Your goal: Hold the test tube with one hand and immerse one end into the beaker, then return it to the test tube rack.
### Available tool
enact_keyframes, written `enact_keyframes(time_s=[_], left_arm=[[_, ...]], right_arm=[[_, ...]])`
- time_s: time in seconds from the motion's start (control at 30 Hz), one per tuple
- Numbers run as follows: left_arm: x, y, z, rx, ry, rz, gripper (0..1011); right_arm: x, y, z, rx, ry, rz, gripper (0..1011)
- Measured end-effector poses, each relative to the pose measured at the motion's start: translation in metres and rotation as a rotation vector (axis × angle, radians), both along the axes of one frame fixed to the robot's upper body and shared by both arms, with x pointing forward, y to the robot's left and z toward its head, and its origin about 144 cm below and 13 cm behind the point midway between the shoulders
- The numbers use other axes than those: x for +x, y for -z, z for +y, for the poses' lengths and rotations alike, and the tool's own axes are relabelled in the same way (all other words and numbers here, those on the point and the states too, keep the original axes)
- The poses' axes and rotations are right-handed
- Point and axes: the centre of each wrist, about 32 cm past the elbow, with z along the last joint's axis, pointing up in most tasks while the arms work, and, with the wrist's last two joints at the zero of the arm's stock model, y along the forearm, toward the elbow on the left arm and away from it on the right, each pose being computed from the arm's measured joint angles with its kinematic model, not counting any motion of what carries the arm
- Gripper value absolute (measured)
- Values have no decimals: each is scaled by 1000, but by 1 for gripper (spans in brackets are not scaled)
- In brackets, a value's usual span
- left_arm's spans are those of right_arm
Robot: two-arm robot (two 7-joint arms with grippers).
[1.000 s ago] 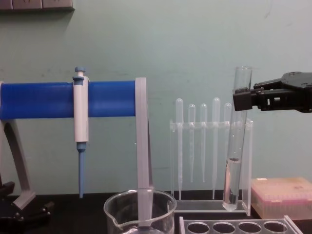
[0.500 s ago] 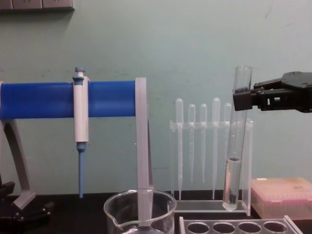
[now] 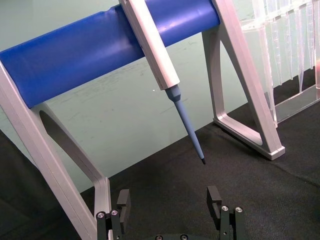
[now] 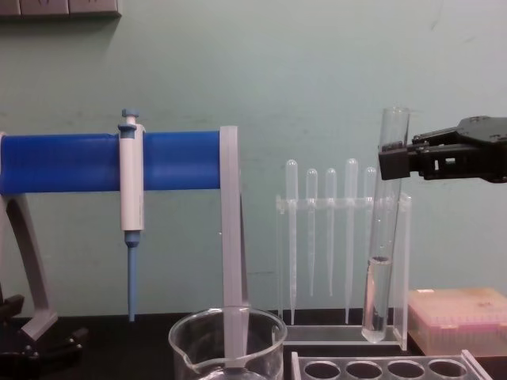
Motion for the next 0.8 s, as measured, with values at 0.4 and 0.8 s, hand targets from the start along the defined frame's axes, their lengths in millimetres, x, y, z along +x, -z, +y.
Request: enact_keyframes(time_s=[0.4,0.8], left_arm=[[0,0,0,0,0,0,1000],[0,0,0,0,0,0,1000]], right_arm=[[0,0,0,0,0,0,233],[0,0,0,0,0,0,233]])
